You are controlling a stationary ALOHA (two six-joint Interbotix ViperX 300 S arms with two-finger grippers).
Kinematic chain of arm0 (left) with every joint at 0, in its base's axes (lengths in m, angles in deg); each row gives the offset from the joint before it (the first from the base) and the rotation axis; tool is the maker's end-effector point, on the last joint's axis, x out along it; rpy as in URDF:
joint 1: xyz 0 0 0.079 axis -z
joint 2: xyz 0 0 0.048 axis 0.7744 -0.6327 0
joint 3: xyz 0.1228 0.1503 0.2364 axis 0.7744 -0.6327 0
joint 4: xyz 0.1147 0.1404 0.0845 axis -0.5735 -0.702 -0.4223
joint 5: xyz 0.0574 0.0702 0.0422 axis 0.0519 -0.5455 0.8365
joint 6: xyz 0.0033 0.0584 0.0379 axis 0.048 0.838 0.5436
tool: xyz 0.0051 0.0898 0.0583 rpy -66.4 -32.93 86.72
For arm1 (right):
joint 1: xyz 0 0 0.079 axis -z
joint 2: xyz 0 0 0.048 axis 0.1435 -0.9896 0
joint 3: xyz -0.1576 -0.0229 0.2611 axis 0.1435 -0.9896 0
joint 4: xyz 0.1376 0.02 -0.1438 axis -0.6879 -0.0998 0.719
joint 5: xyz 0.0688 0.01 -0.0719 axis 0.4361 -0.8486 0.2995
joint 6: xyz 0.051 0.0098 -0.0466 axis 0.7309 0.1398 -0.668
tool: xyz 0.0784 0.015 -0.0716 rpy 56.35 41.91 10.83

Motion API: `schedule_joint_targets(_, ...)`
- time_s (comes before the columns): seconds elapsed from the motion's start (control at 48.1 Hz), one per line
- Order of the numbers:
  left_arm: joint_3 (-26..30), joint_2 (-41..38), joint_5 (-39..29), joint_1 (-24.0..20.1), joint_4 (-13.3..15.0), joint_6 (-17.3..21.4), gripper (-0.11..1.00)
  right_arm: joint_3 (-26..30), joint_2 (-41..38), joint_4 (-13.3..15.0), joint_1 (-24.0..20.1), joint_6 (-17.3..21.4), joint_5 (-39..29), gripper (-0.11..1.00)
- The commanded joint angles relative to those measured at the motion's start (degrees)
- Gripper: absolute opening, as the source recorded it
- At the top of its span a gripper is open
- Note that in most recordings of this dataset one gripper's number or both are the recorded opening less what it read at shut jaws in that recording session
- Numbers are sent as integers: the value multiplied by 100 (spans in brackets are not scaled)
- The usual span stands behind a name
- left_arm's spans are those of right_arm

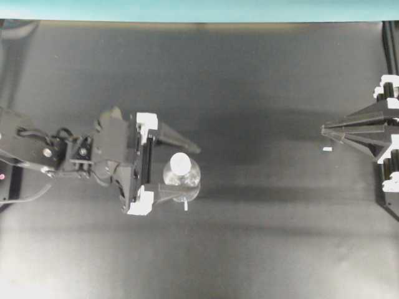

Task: Open the bottle cap by holding the bottle with the left arm and twisting the cap with the right arm.
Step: 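Close the left gripper around the clear bottle's body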

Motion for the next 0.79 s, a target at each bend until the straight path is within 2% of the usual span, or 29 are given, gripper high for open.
schedule_joint_targets(0.0,-9,-114,272,9,-18,-105,95,167,-9,-18,35,141,-44,0)
schedule_joint_targets(0.499,-123,-1345,325,123,-18,-264,95,264,0,-26,97,272,-439,0)
schedule_joint_targets(0.77,-229,-1503,193,88,-18,-272,96,272,0,-26,97,272,-501,0)
